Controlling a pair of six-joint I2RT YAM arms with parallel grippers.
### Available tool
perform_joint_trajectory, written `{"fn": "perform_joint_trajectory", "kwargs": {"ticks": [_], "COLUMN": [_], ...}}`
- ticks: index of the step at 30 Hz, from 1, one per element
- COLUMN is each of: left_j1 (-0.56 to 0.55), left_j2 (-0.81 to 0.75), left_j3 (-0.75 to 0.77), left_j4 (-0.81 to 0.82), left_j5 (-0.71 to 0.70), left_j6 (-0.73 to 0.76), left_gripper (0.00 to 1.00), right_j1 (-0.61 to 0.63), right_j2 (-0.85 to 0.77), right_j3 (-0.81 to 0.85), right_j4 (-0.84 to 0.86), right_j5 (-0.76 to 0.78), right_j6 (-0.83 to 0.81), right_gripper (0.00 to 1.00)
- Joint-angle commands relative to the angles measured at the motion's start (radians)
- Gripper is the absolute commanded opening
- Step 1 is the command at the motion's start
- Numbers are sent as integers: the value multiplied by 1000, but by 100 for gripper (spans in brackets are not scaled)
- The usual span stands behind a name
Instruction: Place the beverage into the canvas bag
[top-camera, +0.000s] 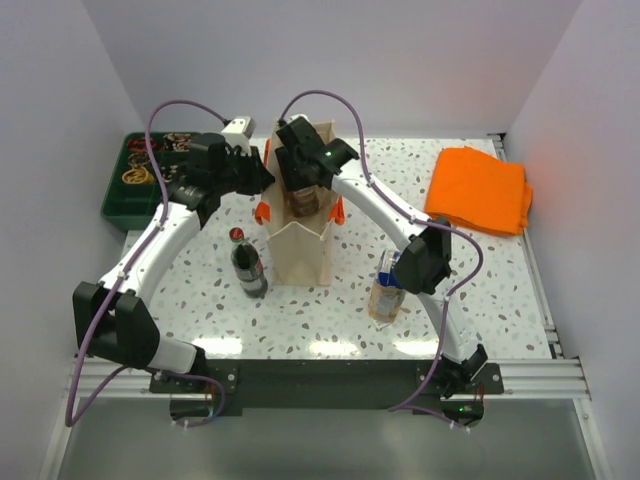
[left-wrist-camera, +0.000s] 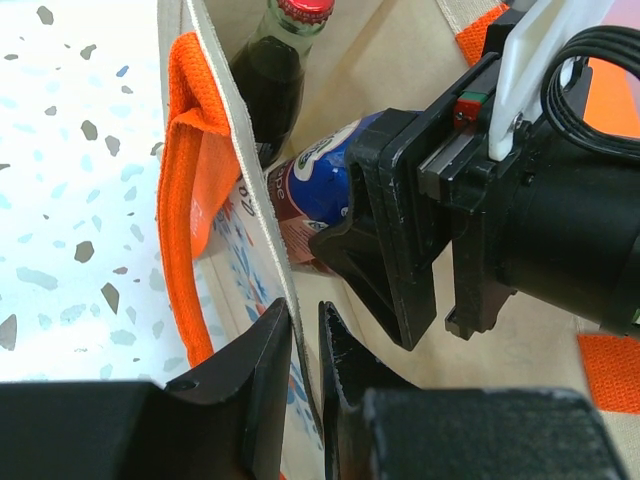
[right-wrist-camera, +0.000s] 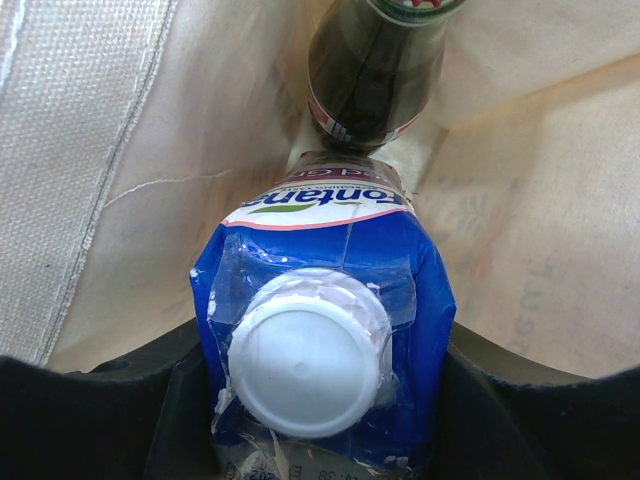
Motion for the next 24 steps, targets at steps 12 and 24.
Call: {"fn": "perform_joint_trajectory", "kwargs": {"ticks": [12, 24], "left_j1": [-6, -6], "left_j2": [-29, -32], "left_j3": [-14, -12], "left_j4": [35, 32], "left_j5": [14, 6], "left_j6": [14, 11], "left_gripper": [22, 22], "right_j1": [-11, -10], "right_j2": [-82, -91], "right_j3": [38, 20], "right_j4": [221, 205], "right_j5": [73, 62], "right_j6": [-14, -11], "right_gripper": [78, 75]}}
